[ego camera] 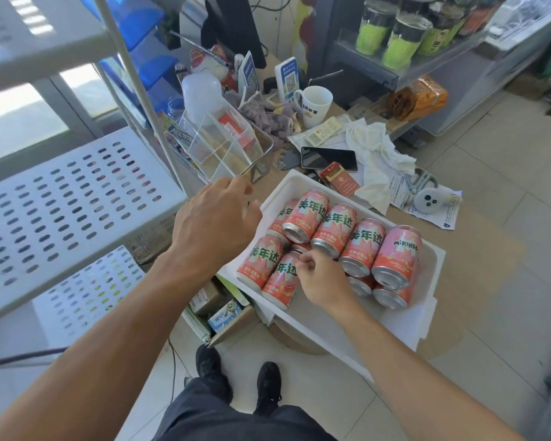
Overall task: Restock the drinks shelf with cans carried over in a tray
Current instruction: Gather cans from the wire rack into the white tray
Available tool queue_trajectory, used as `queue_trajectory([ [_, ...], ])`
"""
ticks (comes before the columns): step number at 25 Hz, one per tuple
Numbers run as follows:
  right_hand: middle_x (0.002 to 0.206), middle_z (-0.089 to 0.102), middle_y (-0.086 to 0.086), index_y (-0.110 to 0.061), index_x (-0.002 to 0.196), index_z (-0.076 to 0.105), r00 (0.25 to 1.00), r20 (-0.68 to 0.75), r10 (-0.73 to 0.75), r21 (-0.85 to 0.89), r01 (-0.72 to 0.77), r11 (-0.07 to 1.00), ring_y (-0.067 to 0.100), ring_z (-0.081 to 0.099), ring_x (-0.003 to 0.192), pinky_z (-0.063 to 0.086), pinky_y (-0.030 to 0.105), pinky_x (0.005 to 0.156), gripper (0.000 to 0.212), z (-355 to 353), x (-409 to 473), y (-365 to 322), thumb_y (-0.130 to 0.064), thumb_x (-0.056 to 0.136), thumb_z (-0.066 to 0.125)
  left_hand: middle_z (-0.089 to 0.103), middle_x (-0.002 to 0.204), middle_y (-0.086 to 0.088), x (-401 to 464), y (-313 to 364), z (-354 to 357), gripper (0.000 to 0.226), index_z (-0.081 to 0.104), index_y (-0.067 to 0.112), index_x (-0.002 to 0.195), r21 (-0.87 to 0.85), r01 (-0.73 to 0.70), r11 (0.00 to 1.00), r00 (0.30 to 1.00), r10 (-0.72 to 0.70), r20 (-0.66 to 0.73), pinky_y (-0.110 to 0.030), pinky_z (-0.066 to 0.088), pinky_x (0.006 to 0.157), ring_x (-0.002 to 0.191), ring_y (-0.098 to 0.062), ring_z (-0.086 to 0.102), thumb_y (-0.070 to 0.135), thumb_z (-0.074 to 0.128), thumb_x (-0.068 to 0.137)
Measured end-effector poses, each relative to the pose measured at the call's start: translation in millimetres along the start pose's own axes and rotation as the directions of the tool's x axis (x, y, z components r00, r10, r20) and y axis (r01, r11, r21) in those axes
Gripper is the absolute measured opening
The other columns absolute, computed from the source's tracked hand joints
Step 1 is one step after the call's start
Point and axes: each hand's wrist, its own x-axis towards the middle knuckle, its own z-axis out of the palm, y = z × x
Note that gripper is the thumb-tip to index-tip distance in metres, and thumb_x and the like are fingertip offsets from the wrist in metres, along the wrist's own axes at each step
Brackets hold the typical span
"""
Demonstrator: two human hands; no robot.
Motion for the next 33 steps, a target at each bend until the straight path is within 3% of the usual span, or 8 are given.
queue_trajectory([
  [3, 0.092, 0.062, -0.013, -0.019, 0.113, 0.06, 0.975, -0.007, -0.223, 0.023, 0.223, 0.975, 0.002, 0.062, 0.086, 0.044, 0.009, 0.069, 0.02, -15, 0, -46, -0.03, 0.099, 0.051, 0.06, 0.119, 0.005, 3, -13, -18, 0.031, 0.054, 0.025, 0.12, -0.037, 0.066, 0.997, 0.996, -0.068, -0.065, -0.038, 0.047, 0.078, 0.102, -0.02, 0.058, 0.044, 0.046, 0.096],
  [5, 0.097, 0.062, -0.009, -0.018, 0.118, 0.058, 0.919, -0.033, -0.394, -0.054, 0.392, 0.918, 0.004, 0.061, 0.084, 0.052, 0.018, 0.074, 0.025, -21, 1, -83, -0.031, 0.099, 0.048, 0.061, 0.12, 0.004, 5, -25, -35, 0.031, 0.054, 0.026, 0.12, -0.046, 0.107, 0.993, 0.986, -0.112, -0.12, -0.039, 0.048, 0.079, 0.103, -0.02, 0.059, 0.044, 0.047, 0.096],
  [11, 0.111, 0.062, 0.002, -0.014, 0.123, 0.058, 0.588, -0.052, -0.807, -0.435, 0.714, 0.548, 0.018, 0.062, 0.095, 0.051, 0.027, 0.071, 0.031, -27, 10, -192, -0.029, 0.097, 0.052, 0.061, 0.119, 0.002, -7, -60, -96, 0.03, 0.056, 0.024, 0.119, -0.025, 0.214, 0.977, 0.938, -0.212, -0.275, -0.035, 0.04, 0.077, 0.102, -0.021, 0.058, 0.04, 0.047, 0.096],
  [14, 0.109, 0.063, 0.004, -0.013, 0.118, 0.059, 0.406, -0.047, -0.913, -0.493, 0.786, 0.374, 0.02, 0.063, 0.095, 0.053, 0.032, 0.071, 0.029, -29, 4, -255, -0.029, 0.095, 0.055, 0.061, 0.118, 0.005, -17, -83, -133, 0.027, 0.057, 0.027, 0.116, -0.026, 0.253, 0.967, 0.891, -0.243, -0.383, -0.036, 0.042, 0.079, 0.104, -0.021, 0.058, 0.041, 0.048, 0.094],
  [20, 0.119, 0.058, 0.001, -0.017, 0.128, 0.054, 0.253, -0.039, -0.967, -0.364, 0.897, 0.249, 0.02, 0.06, 0.103, 0.048, 0.034, 0.073, 0.036, -17, -6, -375, -0.03, 0.095, 0.055, 0.062, 0.114, 0.005, -26, -131, -198, 0.026, 0.057, 0.025, 0.114, -0.048, 0.297, 0.954, 0.802, -0.276, -0.53, -0.039, 0.051, 0.078, 0.097, -0.02, 0.061, 0.04, 0.047, 0.095],
  [23, 0.126, 0.053, -0.001, -0.023, 0.133, 0.046, 0.237, 0.007, -0.971, -0.32, 0.921, 0.223, 0.018, 0.058, 0.103, 0.041, 0.03, 0.074, 0.04, 5, 3, -432, -0.035, 0.096, 0.053, 0.062, 0.118, 0.005, -27, -160, -221, 0.029, 0.056, 0.026, 0.117, -0.049, 0.348, 0.936, 0.764, -0.313, -0.564, -0.036, 0.049, 0.08, 0.1, -0.019, 0.061, 0.041, 0.048, 0.094],
  [26, 0.13, 0.053, 0.004, -0.023, 0.135, 0.042, 0.248, 0.058, -0.967, -0.283, 0.933, 0.223, 0.023, 0.06, 0.105, 0.049, 0.037, 0.082, 0.048, 34, 18, -476, -0.038, 0.093, 0.057, 0.062, 0.12, 0.007, -30, -183, -233, 0.029, 0.055, 0.028, 0.119, -0.045, 0.397, 0.917, 0.738, -0.349, -0.578, -0.033, 0.047, 0.078, 0.102, -0.016, 0.061, 0.043, 0.047, 0.094],
  [33, 0.128, 0.054, 0.014, -0.022, 0.14, 0.036, 0.436, 0.166, -0.885, -0.299, 0.877, 0.376, 0.03, 0.055, 0.113, 0.045, 0.039, 0.091, 0.059, 95, 69, -566, -0.039, 0.09, 0.063, 0.059, 0.123, 0.006, -4, -217, -232, 0.032, 0.052, 0.027, 0.122, 0.007, 0.421, 0.907, 0.751, -0.345, -0.563, -0.034, 0.048, 0.084, 0.105, -0.017, 0.056, 0.043, 0.043, 0.096],
])
